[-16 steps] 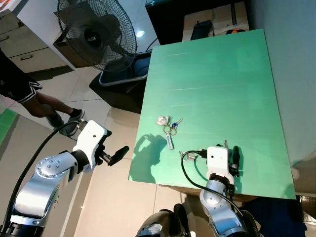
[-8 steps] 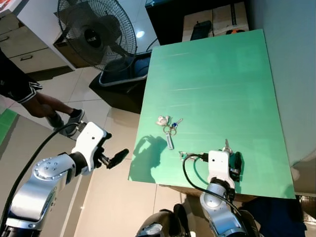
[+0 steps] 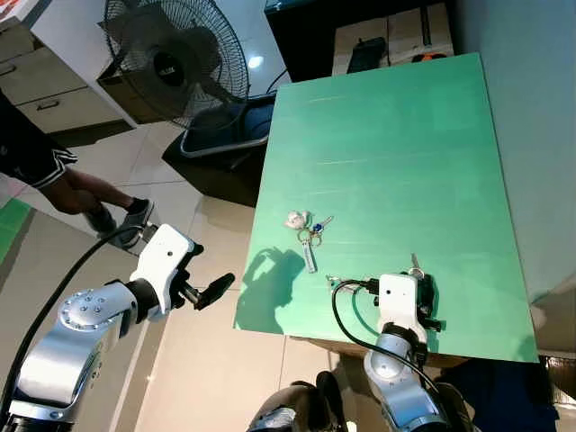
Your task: Hang keys on a hook
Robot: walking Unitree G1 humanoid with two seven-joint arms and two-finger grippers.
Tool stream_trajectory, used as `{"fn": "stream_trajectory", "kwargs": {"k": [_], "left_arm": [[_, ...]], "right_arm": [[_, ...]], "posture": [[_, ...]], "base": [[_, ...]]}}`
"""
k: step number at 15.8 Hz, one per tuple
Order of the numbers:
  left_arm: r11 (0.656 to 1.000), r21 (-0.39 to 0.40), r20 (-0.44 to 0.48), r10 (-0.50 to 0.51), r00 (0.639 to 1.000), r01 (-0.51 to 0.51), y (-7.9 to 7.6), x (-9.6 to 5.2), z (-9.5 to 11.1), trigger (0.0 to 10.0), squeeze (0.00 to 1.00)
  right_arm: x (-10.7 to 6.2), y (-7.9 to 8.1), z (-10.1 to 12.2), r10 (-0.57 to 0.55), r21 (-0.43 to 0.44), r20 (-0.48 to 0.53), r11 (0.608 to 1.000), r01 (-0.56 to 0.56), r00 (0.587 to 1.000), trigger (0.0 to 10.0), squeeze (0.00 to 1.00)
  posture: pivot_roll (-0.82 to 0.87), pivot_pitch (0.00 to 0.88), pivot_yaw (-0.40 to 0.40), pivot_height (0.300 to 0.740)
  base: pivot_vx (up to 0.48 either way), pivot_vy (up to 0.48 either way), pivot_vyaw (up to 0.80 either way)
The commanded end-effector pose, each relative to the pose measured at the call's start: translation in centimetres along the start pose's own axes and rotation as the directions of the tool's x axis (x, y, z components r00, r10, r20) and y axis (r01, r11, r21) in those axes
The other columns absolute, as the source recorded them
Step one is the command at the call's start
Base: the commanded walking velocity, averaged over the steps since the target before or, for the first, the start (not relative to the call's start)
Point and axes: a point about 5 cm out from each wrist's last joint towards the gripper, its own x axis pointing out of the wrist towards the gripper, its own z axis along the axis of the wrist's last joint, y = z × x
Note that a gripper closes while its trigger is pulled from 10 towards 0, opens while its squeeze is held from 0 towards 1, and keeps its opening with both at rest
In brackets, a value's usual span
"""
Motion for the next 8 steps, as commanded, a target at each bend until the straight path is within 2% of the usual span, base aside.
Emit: {"fn": "stream_trajectory", "kwargs": {"k": [1, 5, 8], "left_arm": [[0.999, -0.009, -0.033, 0.034, 0.999, -0.034, 0.6, -0.8, -0.7, 10.0, 0.00], [0.999, -0.014, -0.032, 0.034, 0.999, -0.034, 0.4, -0.6, -0.8, 10.0, 0.00], [0.999, -0.019, -0.030, 0.034, 0.999, -0.035, 0.2, -0.5, -0.9, 10.0, 0.00]], "right_arm": [[-1.8, 1.8, 0.2, 0.053, 0.037, -0.021, 0.998, -0.053, 0.998, 0.0, 0.00], [-2.2, 1.8, 0.7, 0.059, 0.032, 0.019, 0.998, -0.059, 0.998, 0.0, 0.00], [-2.1, 1.7, 2.1, 0.056, 0.044, 0.073, 0.997, -0.059, 0.996, 0.0, 0.00]], "posture": [[0.09, 0.280, 0.400, 0.740], [0.07, 0.277, 0.400, 0.740], [0.07, 0.275, 0.400, 0.740]], "base": [[0.000, 0.000, 0.00], [0.000, 0.000, 0.00], [0.000, 0.000, 0.00]]}}
